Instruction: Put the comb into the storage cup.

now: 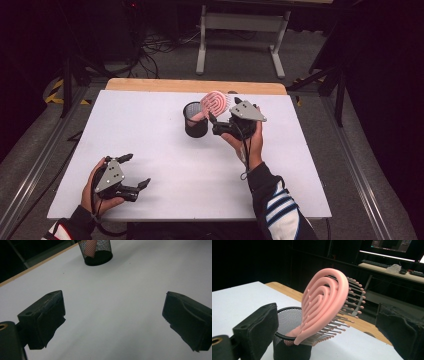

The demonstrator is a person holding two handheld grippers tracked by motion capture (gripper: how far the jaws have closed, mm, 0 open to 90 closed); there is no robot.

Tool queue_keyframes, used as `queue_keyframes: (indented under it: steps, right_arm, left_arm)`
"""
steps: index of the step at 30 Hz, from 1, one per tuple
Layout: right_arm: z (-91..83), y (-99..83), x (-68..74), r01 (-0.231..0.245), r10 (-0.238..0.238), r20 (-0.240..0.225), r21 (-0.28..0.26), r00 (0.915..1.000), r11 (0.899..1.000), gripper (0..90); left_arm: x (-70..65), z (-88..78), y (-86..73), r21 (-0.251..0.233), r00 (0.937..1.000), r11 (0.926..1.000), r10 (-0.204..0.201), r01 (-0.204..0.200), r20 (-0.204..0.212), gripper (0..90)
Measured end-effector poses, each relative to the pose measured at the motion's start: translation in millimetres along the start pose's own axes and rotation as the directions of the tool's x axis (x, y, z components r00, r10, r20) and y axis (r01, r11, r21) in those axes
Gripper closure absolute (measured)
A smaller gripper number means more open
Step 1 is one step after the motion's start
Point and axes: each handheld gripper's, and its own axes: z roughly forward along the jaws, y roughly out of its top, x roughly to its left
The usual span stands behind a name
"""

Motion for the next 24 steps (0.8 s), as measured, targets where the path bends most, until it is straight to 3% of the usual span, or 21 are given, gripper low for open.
queue_keyframes:
  steps: [19, 24]
  right_arm:
    - [-12.2, -7.8, 0.4, 0.016, -0.016, -0.006, -0.005, 0.9999, 1.000, 5.4]
    - [-16.8, -9.5, 1.8, 0.044, -0.044, -0.016, -0.005, 0.9989, 0.999, 5.4]
  left_arm:
    - [-0.5, 1.7, 0.0, 0.007, 1.0000, 1.0000, 0.003, -0.003, 0.003, 5.5]
    - [-0.6, 2.0, 0.0, 0.008, 1.0000, 1.0000, 0.002, -0.003, 0.003, 5.5]
